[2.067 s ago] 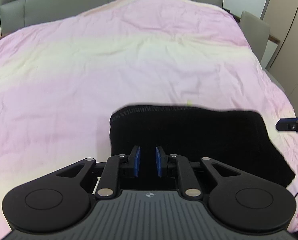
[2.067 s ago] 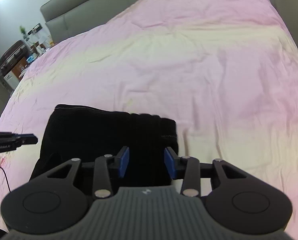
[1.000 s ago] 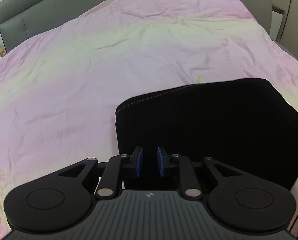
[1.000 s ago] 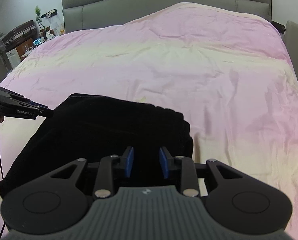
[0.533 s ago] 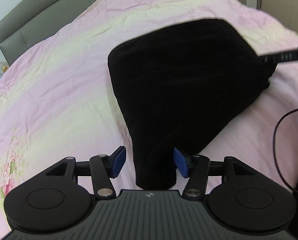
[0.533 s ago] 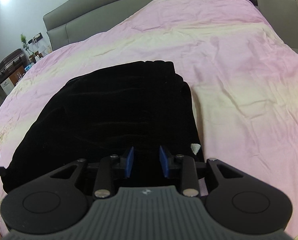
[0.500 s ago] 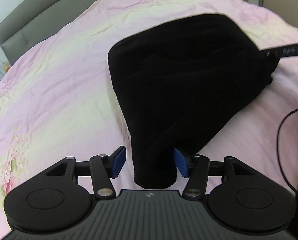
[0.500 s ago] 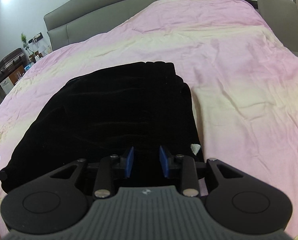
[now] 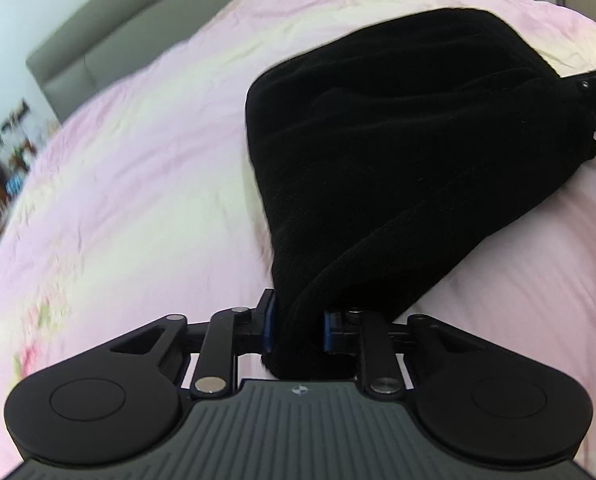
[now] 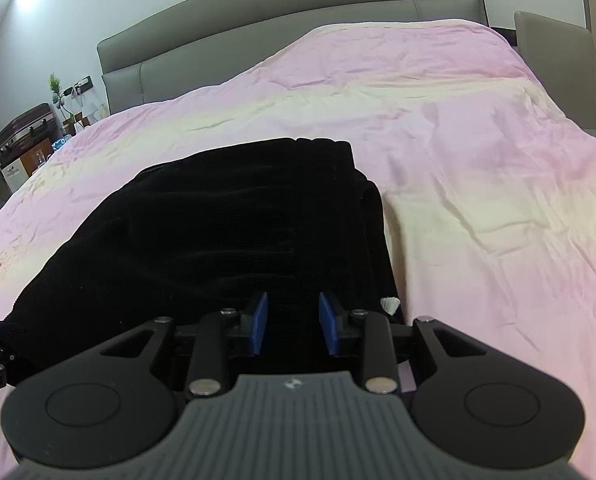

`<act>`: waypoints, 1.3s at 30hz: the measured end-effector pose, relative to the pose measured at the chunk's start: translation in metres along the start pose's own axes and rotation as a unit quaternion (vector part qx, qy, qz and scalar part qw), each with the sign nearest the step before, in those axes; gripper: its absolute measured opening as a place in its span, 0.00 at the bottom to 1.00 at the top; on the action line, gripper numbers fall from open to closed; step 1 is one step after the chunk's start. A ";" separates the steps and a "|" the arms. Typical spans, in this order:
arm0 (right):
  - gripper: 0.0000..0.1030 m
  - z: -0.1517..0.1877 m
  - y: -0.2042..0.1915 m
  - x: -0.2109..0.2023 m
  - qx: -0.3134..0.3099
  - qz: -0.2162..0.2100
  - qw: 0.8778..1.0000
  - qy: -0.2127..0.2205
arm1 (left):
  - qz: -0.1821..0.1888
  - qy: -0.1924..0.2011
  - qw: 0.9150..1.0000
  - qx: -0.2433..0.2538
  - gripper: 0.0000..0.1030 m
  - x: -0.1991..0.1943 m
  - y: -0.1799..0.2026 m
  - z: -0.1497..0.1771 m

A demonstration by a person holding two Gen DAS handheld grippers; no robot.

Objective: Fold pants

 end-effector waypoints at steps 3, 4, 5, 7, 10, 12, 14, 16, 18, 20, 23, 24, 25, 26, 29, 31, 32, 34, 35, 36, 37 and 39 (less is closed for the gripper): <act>0.25 0.002 -0.004 -0.001 -0.014 -0.001 1.000 -0.001 | 0.022 -0.039 0.997 -0.065 0.18 0.015 -0.019 0.007; 0.25 0.003 -0.006 -0.001 -0.022 0.000 1.000 -0.002 | 0.022 -0.044 0.996 -0.069 0.18 0.019 -0.019 0.007; 0.25 0.003 -0.007 -0.001 -0.029 0.003 1.000 -0.002 | 0.017 -0.046 0.997 -0.063 0.18 0.021 -0.016 0.007; 0.25 0.005 -0.005 0.001 -0.029 0.002 1.000 -0.002 | 0.017 -0.050 0.996 -0.067 0.18 0.025 -0.014 0.010; 0.25 0.006 -0.003 0.004 -0.025 -0.006 1.000 -0.006 | 0.031 -0.057 0.994 -0.085 0.19 0.029 -0.018 0.012; 0.25 0.006 -0.004 0.004 -0.030 -0.004 1.000 -0.007 | 0.030 -0.060 0.995 -0.080 0.19 0.029 -0.019 0.009; 0.25 0.005 -0.003 0.005 -0.028 -0.004 1.000 -0.008 | 0.029 -0.061 0.995 -0.078 0.19 0.028 -0.020 0.007; 0.25 0.004 -0.003 0.005 -0.028 -0.004 1.000 -0.009 | 0.031 -0.064 0.994 -0.080 0.20 0.024 -0.021 0.007; 0.25 0.004 -0.004 0.006 -0.031 -0.001 0.999 -0.011 | 0.033 -0.068 0.994 -0.083 0.21 0.024 -0.020 0.010; 0.25 0.003 -0.003 0.006 -0.029 -0.001 1.000 -0.013 | 0.037 -0.069 0.993 -0.084 0.22 0.021 -0.021 0.009; 0.25 0.001 0.001 0.006 -0.011 -0.008 1.000 -0.019 | 0.045 -0.072 0.993 -0.079 0.26 0.017 -0.023 0.007; 0.25 0.001 0.002 0.006 -0.008 -0.010 1.000 -0.022 | 0.048 -0.074 0.993 -0.074 0.28 0.013 -0.023 0.006; 0.25 -0.001 0.002 0.007 -0.010 -0.011 1.000 -0.026 | 0.049 -0.077 0.994 -0.068 0.28 0.010 -0.024 0.005; 0.25 -0.003 0.002 0.007 -0.017 -0.011 0.999 -0.033 | 0.049 -0.084 0.993 -0.064 0.29 0.006 -0.026 0.003; 0.25 -0.013 -0.002 0.004 -0.044 -0.010 0.998 -0.052 | 0.085 -0.081 0.990 -0.073 0.30 -0.014 -0.035 -0.003; 0.33 -0.021 -0.006 -0.001 -0.063 -0.014 0.996 -0.063 | 0.106 -0.062 0.988 -0.089 0.31 -0.028 -0.044 -0.013; 0.37 -0.024 -0.008 -0.004 -0.067 -0.020 0.995 -0.067 | 0.113 -0.055 0.987 -0.097 0.34 -0.034 -0.047 -0.018; 0.47 -0.030 -0.011 -0.011 -0.075 -0.026 0.994 -0.072 | 0.130 -0.037 0.984 -0.119 0.37 -0.038 -0.054 -0.035; 0.47 -0.034 -0.012 -0.015 -0.082 -0.025 0.994 -0.071 | 0.140 -0.027 0.981 -0.130 0.37 -0.039 -0.053 -0.043; 0.47 -0.039 -0.012 -0.018 -0.089 -0.023 0.993 -0.069 | 0.149 -0.019 0.980 -0.134 0.37 -0.039 -0.052 -0.051; 0.47 -0.043 -0.013 -0.021 -0.097 -0.021 0.993 -0.066 | 0.154 -0.010 0.979 -0.134 0.37 -0.037 -0.046 -0.061; 0.46 -0.054 -0.012 -0.024 -0.103 -0.021 0.992 -0.064 | 0.157 0.007 0.980 -0.122 0.37 -0.031 -0.035 -0.082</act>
Point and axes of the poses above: each gripper's, at about its wrist camera, not at the fingertips, and x roughly the way its jaws point, y to its right, z to its underside, the point moved 7 cm from there along x, roughly the way its jaws point, and after that the axes turned 13 degrees about -x, right-handed, at the moved point
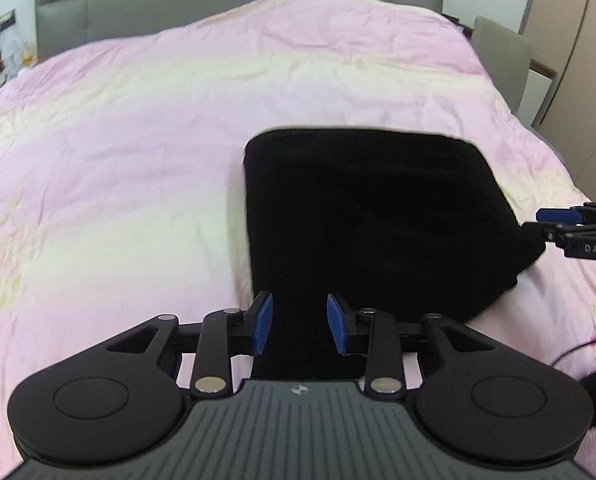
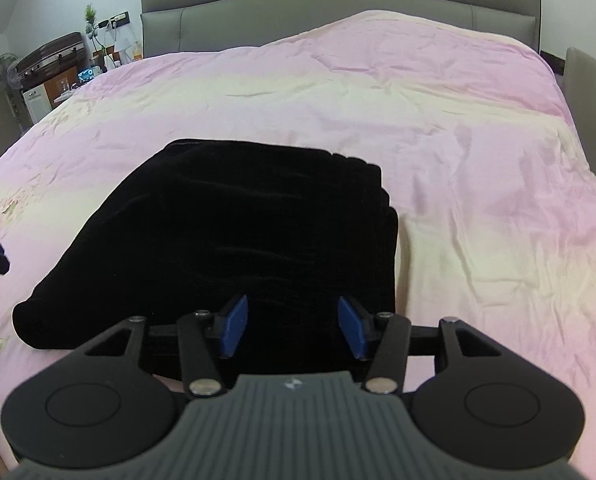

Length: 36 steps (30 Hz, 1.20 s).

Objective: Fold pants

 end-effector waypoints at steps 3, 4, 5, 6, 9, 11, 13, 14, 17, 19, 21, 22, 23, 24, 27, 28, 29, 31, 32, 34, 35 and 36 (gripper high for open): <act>0.41 -0.017 0.009 0.002 -0.005 0.004 1.000 0.001 | 0.011 0.020 1.000 0.005 0.37 0.021 0.018 -0.029; 0.38 -0.022 0.012 0.004 -0.007 0.008 1.000 0.001 | 0.014 0.023 1.000 0.006 0.37 0.031 0.023 -0.038; 0.36 -0.027 0.015 0.008 -0.009 0.013 1.000 0.002 | 0.018 0.019 1.000 0.002 0.37 0.038 0.028 -0.044; 0.30 -0.031 0.018 0.013 -0.010 0.015 1.000 0.003 | 0.025 0.010 1.000 -0.006 0.37 0.048 0.030 -0.049; 0.18 -0.032 0.025 0.034 0.002 0.010 1.000 -0.014 | 0.027 -0.013 1.000 -0.008 0.34 0.079 0.033 -0.052; 0.18 -0.027 0.030 0.052 0.013 0.004 0.999 -0.031 | 0.002 -0.030 0.999 0.012 0.31 0.097 0.034 -0.045; 0.18 -0.019 0.031 0.068 0.017 -0.001 0.999 -0.049 | -0.009 -0.043 0.999 0.025 0.31 0.109 0.029 -0.033; 0.18 -0.016 0.031 0.073 0.015 -0.003 0.999 -0.051 | -0.014 -0.046 0.998 0.026 0.31 0.113 0.026 -0.031; 0.18 -0.013 0.029 0.082 -0.002 -0.004 0.998 -0.056 | -0.023 -0.056 0.998 0.034 0.31 0.120 0.023 -0.030; 0.20 -0.016 0.029 0.083 -0.012 -0.010 0.998 -0.061 | -0.027 -0.060 0.997 0.048 0.33 0.116 0.025 -0.034; 0.27 -0.021 0.033 0.080 -0.006 -0.029 0.997 -0.065 | -0.022 -0.055 0.996 0.060 0.38 0.107 0.025 -0.040; 0.43 -0.023 0.038 0.077 0.005 -0.037 0.997 -0.065 | -0.023 -0.049 0.997 0.060 0.43 0.102 0.023 -0.043; 0.54 -0.025 0.045 0.075 0.019 -0.039 0.997 -0.066 | -0.025 -0.042 0.997 0.058 0.56 0.098 0.019 -0.046; 0.69 -0.026 0.053 0.074 0.034 -0.043 0.996 -0.067 | -0.030 -0.038 0.997 0.052 0.68 0.095 0.013 -0.050; 0.72 -0.020 0.076 0.079 0.099 -0.081 0.988 -0.090 | -0.034 -0.050 0.998 0.021 0.72 0.094 -0.008 -0.057; 0.72 -0.016 0.082 0.083 0.125 -0.095 0.982 -0.102 | -0.030 -0.058 0.998 0.000 0.72 0.096 -0.016 -0.058; 0.72 -0.011 0.088 0.088 0.149 -0.107 0.977 -0.112 | -0.022 -0.067 0.997 -0.024 0.72 0.098 -0.024 -0.058; 0.72 -0.002 0.099 0.097 0.191 -0.126 0.965 -0.125 | 0.002 -0.083 0.994 -0.071 0.72 0.103 -0.037 -0.055; 0.72 0.003 0.104 0.102 0.210 -0.136 0.959 -0.131 | 0.014 -0.092 0.992 -0.091 0.72 0.108 -0.041 -0.054; 0.75 0.013 0.112 0.111 0.249 -0.159 0.946 -0.137 | 0.027 -0.102 0.987 -0.119 0.72 0.116 -0.049 -0.047; 0.75 0.017 0.114 0.116 0.270 -0.176 0.937 -0.137 | 0.036 -0.106 0.985 -0.131 0.72 0.119 -0.053 -0.044; 0.75 0.021 0.116 0.119 0.290 -0.191 0.928 -0.136 | 0.045 -0.109 0.982 -0.144 0.72 0.122 -0.055 -0.041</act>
Point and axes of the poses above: each gripper's, at about its wrist camera, not at the fingertips, and x roughly the way its jaws point, y to its right, z to its underside, the point moved 7 cm from there along x, roughly the way its jaws point, and after that the axes turned 13 degrees about -x, right-handed, at the moved point
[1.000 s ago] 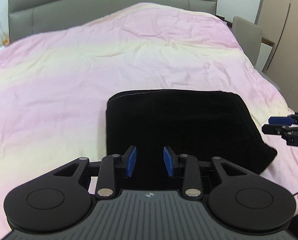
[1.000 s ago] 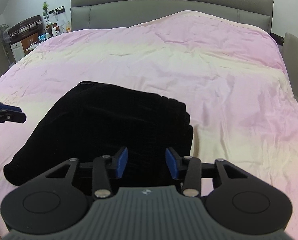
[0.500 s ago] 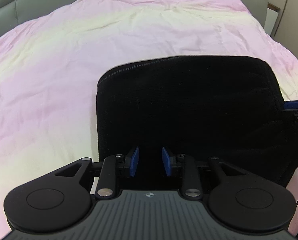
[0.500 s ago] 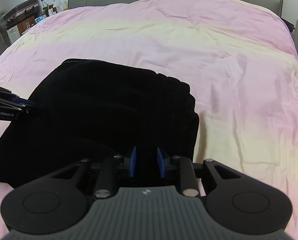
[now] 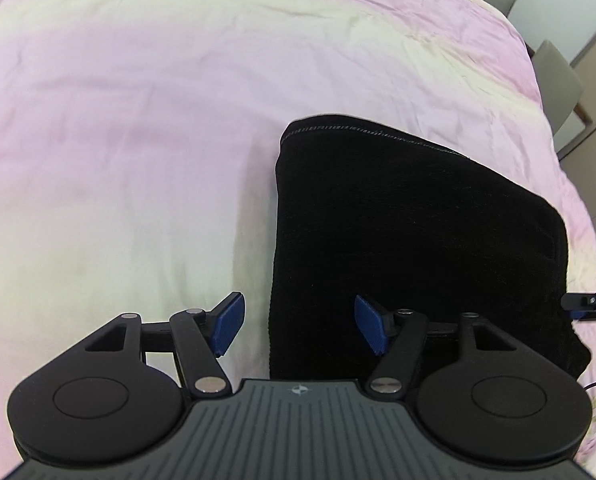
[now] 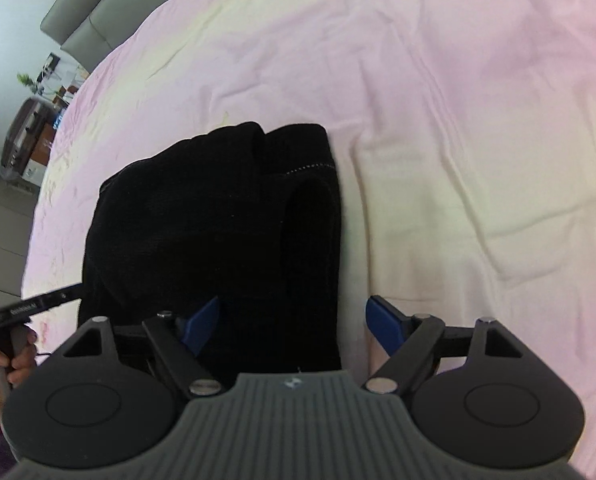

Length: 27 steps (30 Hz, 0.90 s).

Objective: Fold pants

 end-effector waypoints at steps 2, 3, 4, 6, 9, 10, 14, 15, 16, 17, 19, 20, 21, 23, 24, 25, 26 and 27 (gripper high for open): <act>0.75 0.003 0.007 0.007 0.028 -0.035 0.999 -0.007 | 0.027 -0.010 0.999 -0.031 0.72 0.004 -0.007 0.003; 0.74 0.005 0.009 0.012 0.042 -0.054 0.998 -0.011 | 0.038 -0.016 0.998 -0.043 0.72 0.007 -0.010 0.004; 0.74 0.007 0.010 0.016 0.051 -0.067 0.996 -0.015 | 0.047 -0.021 0.997 -0.053 0.72 0.009 -0.012 0.002; 0.74 0.010 0.009 0.026 0.057 -0.082 0.995 -0.021 | 0.059 -0.029 0.996 -0.059 0.70 0.014 -0.014 0.000; 0.74 0.009 0.008 0.035 0.063 -0.095 0.993 -0.022 | 0.081 -0.043 0.993 -0.075 0.62 0.023 -0.014 -0.001; 0.74 0.009 0.009 0.038 0.065 -0.098 0.993 -0.022 | 0.089 -0.048 0.991 -0.084 0.61 0.025 -0.017 -0.002; 0.67 0.012 0.003 0.040 0.061 -0.093 0.994 -0.014 | 0.096 -0.052 0.988 -0.108 0.52 0.028 -0.020 0.000; 0.63 0.012 -0.001 0.037 0.056 -0.089 0.994 -0.012 | 0.095 -0.051 0.988 -0.111 0.47 0.028 -0.017 0.000; 0.60 0.012 -0.003 0.035 0.052 -0.085 0.995 -0.010 | 0.091 -0.049 0.989 -0.109 0.44 0.025 -0.015 0.000; 0.59 0.011 -0.007 0.033 0.047 -0.079 0.996 -0.009 | 0.089 -0.045 0.989 -0.106 0.37 0.023 -0.012 -0.001; 0.55 0.007 -0.015 0.028 0.037 -0.064 0.997 -0.006 | 0.082 -0.035 0.992 -0.095 0.27 0.017 -0.005 -0.001; 0.53 0.006 -0.020 0.025 0.031 -0.056 0.998 -0.004 | 0.078 -0.029 0.993 -0.088 0.23 0.014 -0.001 -0.002; 0.51 0.004 -0.025 0.020 0.024 -0.049 0.999 -0.001 | 0.076 -0.024 0.994 -0.079 0.21 0.009 0.002 -0.003; 0.48 0.000 -0.032 0.010 0.019 -0.040 0.999 0.006 | 0.078 -0.016 0.994 -0.070 0.20 -0.002 0.006 -0.004; 0.46 -0.002 -0.037 0.006 0.019 -0.038 0.999 0.010 | 0.084 -0.014 0.994 -0.071 0.20 -0.006 0.009 -0.004; 0.45 -0.003 -0.044 0.001 0.016 -0.035 0.999 0.013 | 0.089 -0.012 0.993 -0.071 0.20 -0.012 0.011 -0.005; 0.44 -0.005 -0.052 -0.005 0.009 -0.030 0.999 0.016 | 0.090 -0.009 0.993 -0.071 0.20 -0.017 0.014 -0.005; 0.44 -0.006 -0.060 -0.010 0.003 -0.026 1.000 0.018 | 0.090 -0.007 0.994 -0.069 0.20 -0.021 0.016 -0.005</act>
Point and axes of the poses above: each gripper's, at about its wrist camera, not at the fingertips, and x roughly the way its jaws point, y to its right, z to its underside, the point moved 7 cm from there along x, roughly the way its jaws point, and after that the axes turned 13 degrees about -x, right-handed, at the moved point
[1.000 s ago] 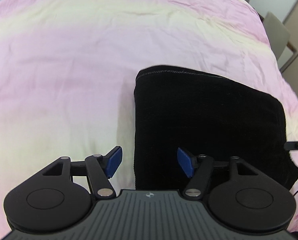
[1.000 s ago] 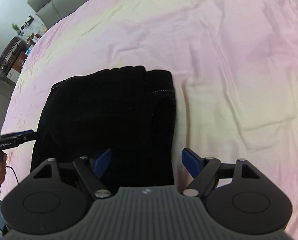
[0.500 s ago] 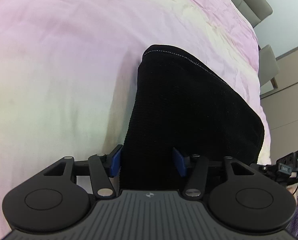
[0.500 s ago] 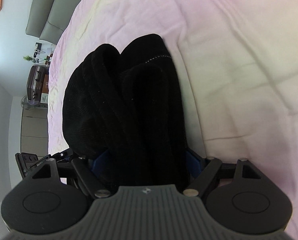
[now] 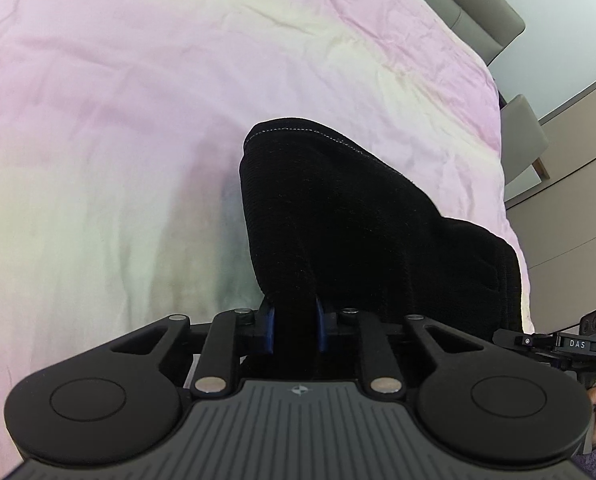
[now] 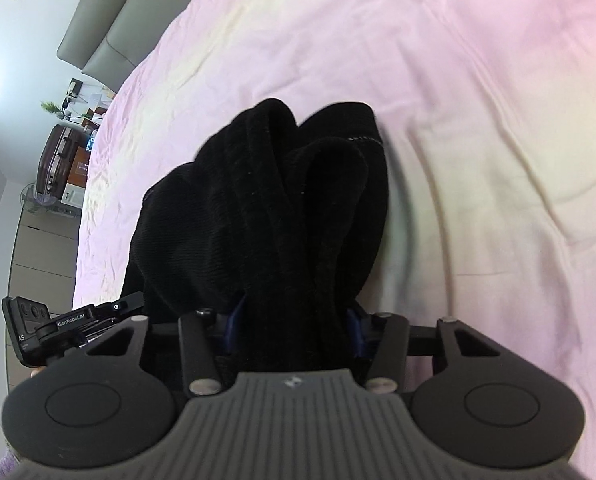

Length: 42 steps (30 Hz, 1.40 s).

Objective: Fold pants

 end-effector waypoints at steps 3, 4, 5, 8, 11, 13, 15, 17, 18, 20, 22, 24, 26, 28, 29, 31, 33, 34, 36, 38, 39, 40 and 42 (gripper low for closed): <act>0.43 -0.007 -0.028 -0.014 -0.018 0.007 1.000 0.003 | 0.001 0.009 1.000 0.010 0.19 -0.017 0.010 0.002; 0.42 -0.008 -0.039 -0.018 -0.025 0.007 1.000 0.003 | 0.002 0.013 1.000 0.015 0.19 -0.024 0.012 0.002; 0.42 -0.010 -0.050 -0.022 -0.032 0.008 0.999 0.004 | 0.002 0.016 1.000 0.018 0.19 -0.032 0.014 0.002; 0.42 -0.008 -0.079 -0.032 -0.044 0.005 0.999 0.004 | 0.005 0.028 0.999 0.023 0.19 -0.064 0.009 -0.003; 0.42 -0.011 -0.121 -0.030 -0.065 -0.007 0.998 0.007 | -0.001 0.050 0.998 0.033 0.19 -0.102 -0.001 -0.010; 0.42 -0.012 -0.151 -0.025 -0.079 -0.021 0.997 0.011 | -0.010 0.067 0.997 0.038 0.19 -0.129 -0.010 -0.017; 0.42 -0.012 -0.181 -0.016 -0.090 -0.037 0.995 0.013 | -0.022 0.084 0.995 0.046 0.20 -0.157 -0.020 -0.025; 0.42 -0.011 -0.208 -0.004 -0.099 -0.055 0.993 0.013 | -0.036 0.098 0.993 0.052 0.20 -0.182 -0.034 -0.033; 0.42 -0.012 -0.225 0.006 -0.102 -0.063 0.993 0.013 | -0.043 0.103 0.992 0.053 0.20 -0.192 -0.041 -0.036; 0.42 -0.010 -0.251 0.025 -0.106 -0.078 0.991 0.012 | -0.060 0.111 0.991 0.053 0.20 -0.211 -0.058 -0.044; 0.42 -0.007 -0.273 0.047 -0.108 -0.092 0.990 0.008 | -0.077 0.116 0.989 0.054 0.20 -0.223 -0.074 -0.051; 0.42 -0.004 -0.290 0.071 -0.105 -0.104 0.989 0.000 | -0.090 0.118 0.988 0.051 0.20 -0.230 -0.091 -0.058; 0.42 -0.001 -0.303 0.097 -0.105 -0.112 0.988 -0.007 | -0.101 0.118 0.987 0.046 0.20 -0.235 -0.113 -0.063; 0.42 0.004 -0.313 0.120 -0.105 -0.118 0.987 -0.014 | -0.109 0.118 0.986 0.046 0.20 -0.234 -0.131 -0.070; 0.42 0.006 -0.316 0.132 -0.103 -0.120 0.987 -0.018 | -0.113 0.118 0.985 0.047 0.20 -0.232 -0.139 -0.074; 0.42 0.008 -0.320 0.156 -0.097 -0.123 0.987 -0.027 | -0.121 0.113 0.985 0.043 0.20 -0.225 -0.154 -0.080; 0.42 0.014 -0.319 0.177 -0.090 -0.123 0.987 -0.040 | -0.129 0.104 0.985 0.045 0.20 -0.219 -0.172 -0.084; 0.42 0.018 -0.318 0.186 -0.088 -0.122 0.987 -0.047 | -0.131 0.099 0.985 0.045 0.20 -0.213 -0.179 -0.085; 0.42 0.022 -0.313 0.207 -0.084 -0.118 0.987 -0.064 | -0.137 0.085 0.986 0.043 0.20 -0.200 -0.195 -0.085; 0.42 0.029 -0.309 0.224 -0.081 -0.111 0.987 -0.080 | -0.147 0.073 0.985 0.045 0.20 -0.187 -0.209 -0.084; 0.42 0.028 -0.304 0.233 -0.084 -0.107 0.987 -0.086 | -0.154 0.072 0.984 0.048 0.20 -0.181 -0.216 -0.085; 0.42 0.030 -0.302 0.239 -0.090 -0.104 0.986 -0.091 | -0.157 0.072 0.984 0.047 0.20 -0.177 -0.223 -0.086; 0.43 0.030 -0.297 0.248 -0.095 -0.096 0.986 -0.102 | -0.162 0.067 0.984 0.039 0.20 -0.171 -0.236 -0.089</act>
Point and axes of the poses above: each gripper's, at about its wrist camera, not at the fingertips, and x roughly the way its jaws point, y to its right, z to its underside, the point moved 7 cm from there along x, roughly the way its jaws point, and after that the axes turned 13 degrees about -x, right-handed, at the moved point
